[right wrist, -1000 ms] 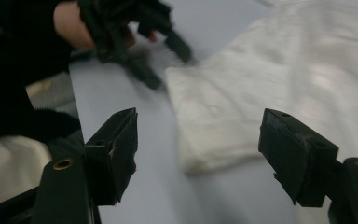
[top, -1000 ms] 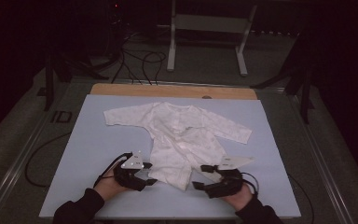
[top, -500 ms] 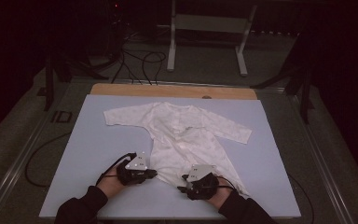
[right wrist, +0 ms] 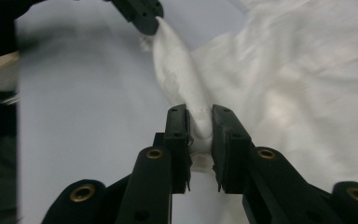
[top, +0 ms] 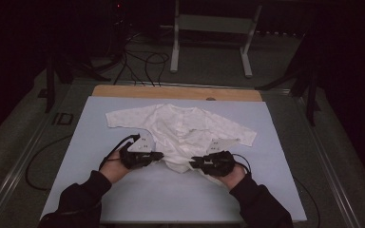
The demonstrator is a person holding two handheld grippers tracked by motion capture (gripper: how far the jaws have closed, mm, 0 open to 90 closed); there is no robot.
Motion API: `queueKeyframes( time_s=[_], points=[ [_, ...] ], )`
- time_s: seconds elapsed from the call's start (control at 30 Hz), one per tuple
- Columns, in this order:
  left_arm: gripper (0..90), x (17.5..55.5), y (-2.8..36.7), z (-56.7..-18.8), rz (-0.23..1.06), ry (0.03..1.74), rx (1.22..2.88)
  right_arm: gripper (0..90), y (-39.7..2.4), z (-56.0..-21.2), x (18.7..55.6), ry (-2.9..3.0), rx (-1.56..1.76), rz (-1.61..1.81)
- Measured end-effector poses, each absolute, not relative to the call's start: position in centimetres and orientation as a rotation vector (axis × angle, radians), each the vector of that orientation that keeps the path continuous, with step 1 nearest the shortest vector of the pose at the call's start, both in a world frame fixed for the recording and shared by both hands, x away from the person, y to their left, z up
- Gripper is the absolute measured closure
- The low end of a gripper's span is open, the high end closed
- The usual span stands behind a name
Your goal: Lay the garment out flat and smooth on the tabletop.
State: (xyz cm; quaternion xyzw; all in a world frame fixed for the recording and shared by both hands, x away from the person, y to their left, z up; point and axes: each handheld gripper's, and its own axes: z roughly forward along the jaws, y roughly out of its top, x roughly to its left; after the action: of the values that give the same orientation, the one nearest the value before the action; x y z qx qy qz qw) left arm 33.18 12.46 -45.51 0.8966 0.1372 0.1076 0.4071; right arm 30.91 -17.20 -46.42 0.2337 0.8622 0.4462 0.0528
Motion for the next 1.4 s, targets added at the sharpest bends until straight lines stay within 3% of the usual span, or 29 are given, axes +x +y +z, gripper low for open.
queueKeyframes(
  time_s=[0.33, 0.47, 0.53, 0.57, 0.67, 0.7, 0.9, 1.07, 1.27, 1.4],
  points=[
    [88.6, 39.7, 10.4, -45.0, 0.337, 0.477, 2.268, 76.9, -18.3, -46.0, 36.9, 2.555, 0.879, 1.342],
    [85.0, 42.0, 9.8, -46.1, 0.359, 0.603, 2.237, 71.4, -18.3, -46.7, 39.3, 2.561, 0.980, 1.299],
    [78.2, 42.8, 9.9, -46.6, 0.371, 0.666, 2.232, 69.8, -18.4, -47.2, 40.2, 2.552, 1.018, 1.267],
    [68.7, 43.1, 10.0, -46.8, 0.379, 0.698, 2.229, 64.3, -18.5, -47.6, 40.6, 2.547, 1.049, 1.249],
    [55.9, 43.7, 10.7, -47.0, 0.352, 0.778, 2.177, 55.8, -19.0, -48.3, 41.3, 2.526, 1.120, 1.212],
    [48.0, 43.6, 10.9, -47.0, 0.338, 0.783, 2.169, 49.9, -19.2, -48.6, 41.4, 2.519, 1.137, 1.204],
    [20.6, 42.5, 10.9, -46.8, 0.259, 0.722, 2.179, 29.7, -19.9, -48.3, 40.5, 2.508, 1.123, 1.254],
    [2.8, 41.0, 10.3, -46.8, 0.215, 0.640, 2.211, 16.3, -20.3, -46.9, 38.9, 2.498, 1.068, 1.323],
    [1.9, 39.0, 9.4, -46.9, 0.169, 0.552, 2.216, 13.7, -20.8, -46.2, 36.7, 2.489, 1.038, 1.349],
    [11.8, 37.3, 8.5, -47.2, 0.144, 0.450, 2.224, 13.7, -21.7, -46.2, 35.2, 2.474, 1.045, 1.378]
  ],
)
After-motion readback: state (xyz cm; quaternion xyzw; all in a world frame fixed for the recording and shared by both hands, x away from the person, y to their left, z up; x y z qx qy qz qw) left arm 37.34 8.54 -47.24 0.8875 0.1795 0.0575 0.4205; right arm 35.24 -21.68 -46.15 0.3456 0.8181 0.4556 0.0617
